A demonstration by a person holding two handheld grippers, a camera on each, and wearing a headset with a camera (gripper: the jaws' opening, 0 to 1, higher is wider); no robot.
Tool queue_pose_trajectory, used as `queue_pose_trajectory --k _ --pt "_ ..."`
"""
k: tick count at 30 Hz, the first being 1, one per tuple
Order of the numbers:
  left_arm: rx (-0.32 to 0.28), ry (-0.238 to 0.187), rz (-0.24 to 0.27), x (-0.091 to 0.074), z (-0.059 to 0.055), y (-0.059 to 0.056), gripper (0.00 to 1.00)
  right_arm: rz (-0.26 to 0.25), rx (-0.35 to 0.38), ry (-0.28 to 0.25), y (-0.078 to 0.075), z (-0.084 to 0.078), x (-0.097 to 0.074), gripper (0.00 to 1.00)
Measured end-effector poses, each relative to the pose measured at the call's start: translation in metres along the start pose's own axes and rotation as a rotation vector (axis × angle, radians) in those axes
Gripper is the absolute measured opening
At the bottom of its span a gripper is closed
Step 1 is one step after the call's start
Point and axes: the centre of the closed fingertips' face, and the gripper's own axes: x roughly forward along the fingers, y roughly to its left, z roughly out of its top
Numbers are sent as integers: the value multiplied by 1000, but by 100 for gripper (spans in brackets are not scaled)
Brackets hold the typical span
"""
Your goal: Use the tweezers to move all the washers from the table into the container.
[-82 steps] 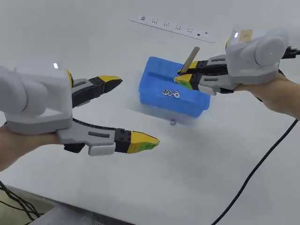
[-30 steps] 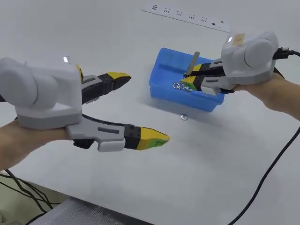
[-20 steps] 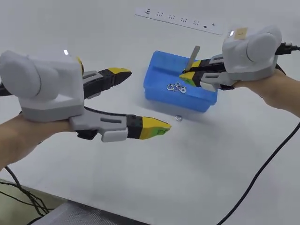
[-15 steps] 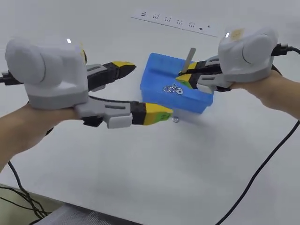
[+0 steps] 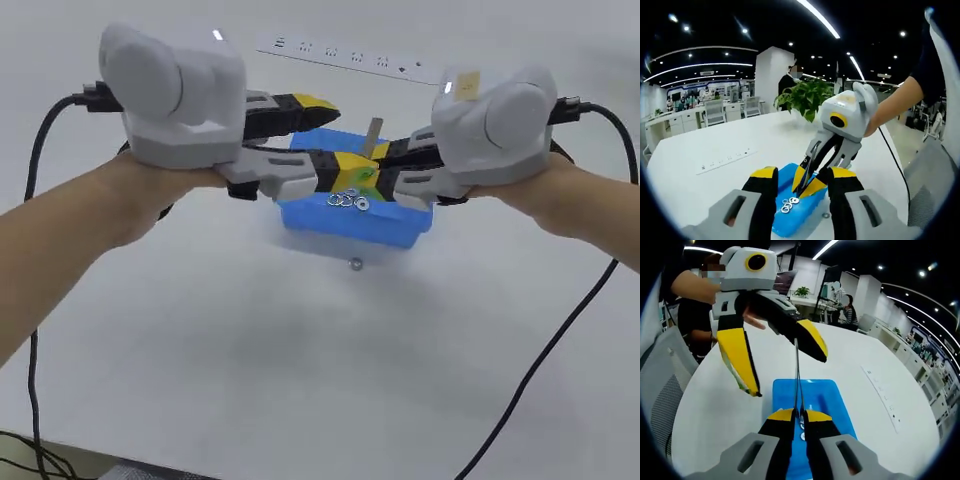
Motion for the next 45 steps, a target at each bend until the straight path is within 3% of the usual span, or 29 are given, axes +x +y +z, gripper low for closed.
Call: queue_pose_trajectory --k 1,4,6,7,9,13,18,23,27,34,41,45 --pt "-22 -14 -42 4 4 -6 43 1 1 0 0 0 0 8" --pt "18 -3 -74 8 9 -9 31 10 -11 -2 3 2 0 8" --pt "102 33 -101 9 8 -13 25 15 -23 -7 4 3 0 8" --pt "109 39 -111 9 8 -14 25 19 -34 -7 5 4 0 8" --pt "88 46 -148 8 8 -19 23 21 -35 -7 5 4 0 8" --pt "96 34 -170 4 13 -20 13 23 -37 -12 5 7 0 8" --pt "115 39 -196 1 15 -21 9 26 -37 -11 4 7 1 9" --pt "118 41 -199 -1 17 -21 9 28 -28 -13 3 8 1 9" --pt "156 34 -200 3 20 -26 7 34 -30 -11 4 8 2 9" --pt "215 29 -177 4 22 -16 4 24 -22 -12 1 9 -1 9" --pt "249 35 -185 6 22 -15 4 22 -10 -9 3 11 -3 12" --pt "252 32 -187 5 23 -14 4 15 40 -10 3 12 -8 13"
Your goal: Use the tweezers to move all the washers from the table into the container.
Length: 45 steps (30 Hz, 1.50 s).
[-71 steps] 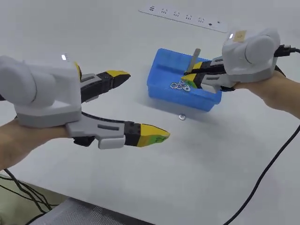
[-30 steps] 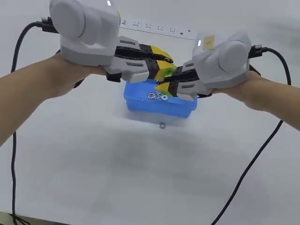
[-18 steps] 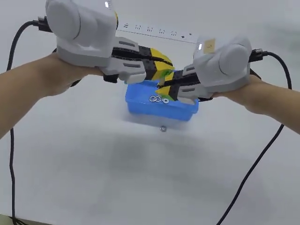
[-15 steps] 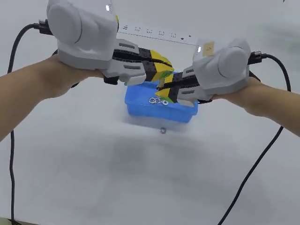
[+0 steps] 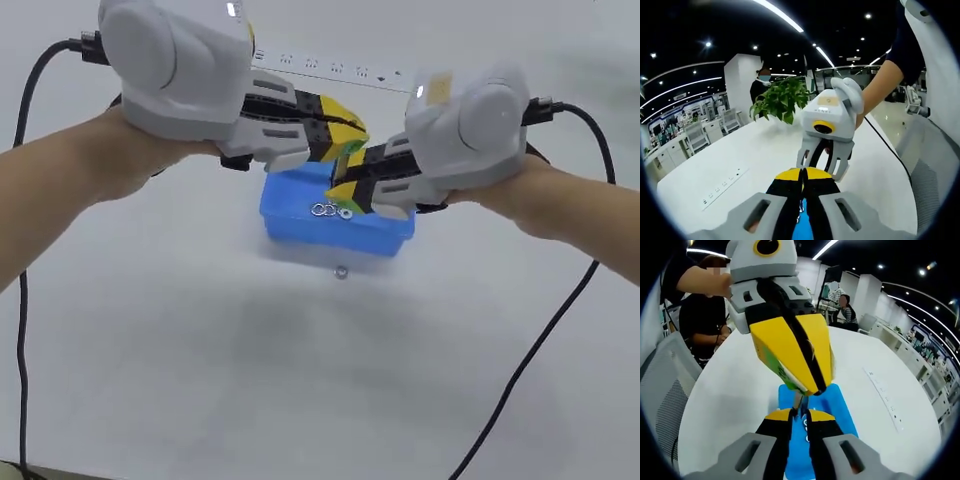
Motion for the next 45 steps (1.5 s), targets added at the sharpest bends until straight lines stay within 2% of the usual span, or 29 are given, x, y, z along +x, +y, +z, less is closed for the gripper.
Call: queue_pose_trajectory --k 3,11,14,17,28,31,36,39,42,45 --pt "9 1 2 -1 1 0 4 -1 18 -15 1 3 -3 18" --pt "13 -8 17 -9 7 1 4 -13 30 16 8 -6 -10 29" --pt "15 -7 18 -10 12 -6 4 -22 46 16 10 -9 -17 31" --pt "25 19 31 -13 8 -10 4 -36 60 15 14 -12 -25 31" --pt "17 -16 34 -19 20 -31 4 -48 86 9 36 -17 -48 42" --pt "24 -2 39 -19 17 -38 4 -40 100 7 46 -21 -54 42" --pt "-2 -20 49 -20 11 -49 4 -26 112 10 60 -28 -61 45" --pt "-15 -29 49 -19 8 -55 4 -27 135 19 63 -38 -62 49" --pt "-24 -11 52 -18 0 -57 4 -22 154 32 66 -49 -63 52" --pt "-34 -24 51 -18 -4 -60 4 -22 160 39 69 -56 -65 58"
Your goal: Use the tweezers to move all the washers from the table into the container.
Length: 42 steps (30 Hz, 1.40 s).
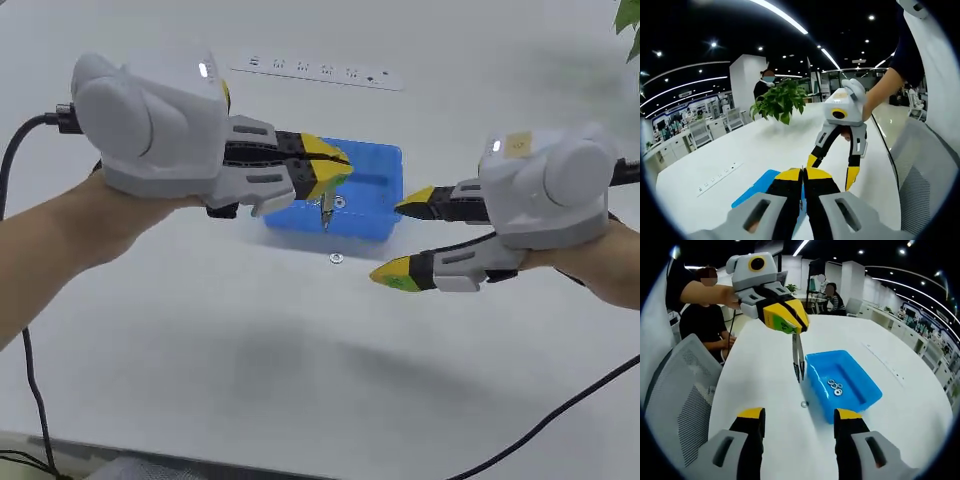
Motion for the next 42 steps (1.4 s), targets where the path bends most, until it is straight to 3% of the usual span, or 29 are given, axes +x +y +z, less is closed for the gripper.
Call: queue_pose_trajectory --k 4,8,18,21,26,42 --pt "-9 -41 -3 0 -3 -7 4 -19 22 -32 -1 -3 -6 66" --pt "-14 -37 -19 3 -12 -13 4 0 17 -44 8 -6 -8 72" --pt "-43 -47 -41 11 -24 -11 4 22 -4 -28 27 -20 -5 88" --pt "-47 -52 -44 14 -26 -9 4 18 -24 -6 30 -26 1 100" --pt "-53 -67 -44 20 -27 -4 4 41 -14 -7 35 -29 5 100" --pt "-55 -41 -53 30 -39 -6 4 48 0 -24 34 -30 6 100"
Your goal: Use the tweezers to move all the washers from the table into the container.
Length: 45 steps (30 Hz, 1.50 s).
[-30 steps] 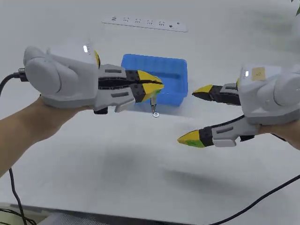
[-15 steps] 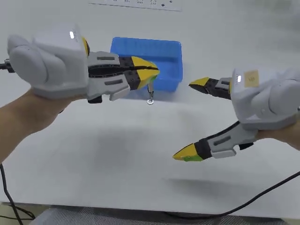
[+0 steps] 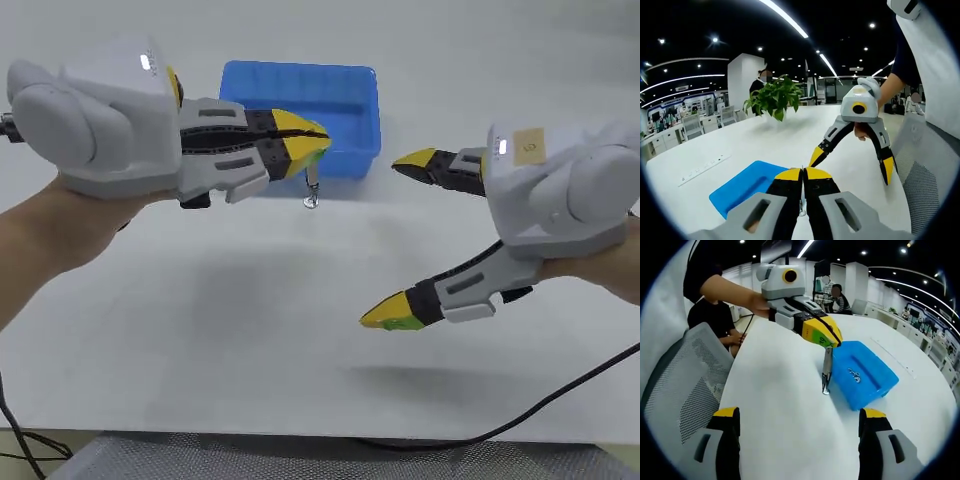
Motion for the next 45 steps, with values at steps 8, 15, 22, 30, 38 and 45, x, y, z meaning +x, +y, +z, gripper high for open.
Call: queue_pose_trajectory --k 8,15,22,30,38,45 --pt "1 12 -6 2 -5 -1 4 -11 7 -19 0 2 0 99" --pt "-18 -5 15 2 -7 2 4 -14 14 -29 -2 5 0 98" --pt "5 67 -32 -5 -10 0 4 1 16 -33 -1 8 4 97" --pt "4 111 -59 -5 -10 -4 4 44 7 -40 -4 21 13 89" --pt "9 156 -98 -8 -12 -10 4 92 -31 -35 -11 32 30 69" --pt "-41 131 -87 -11 -14 -5 4 93 -18 -6 -24 30 43 43"
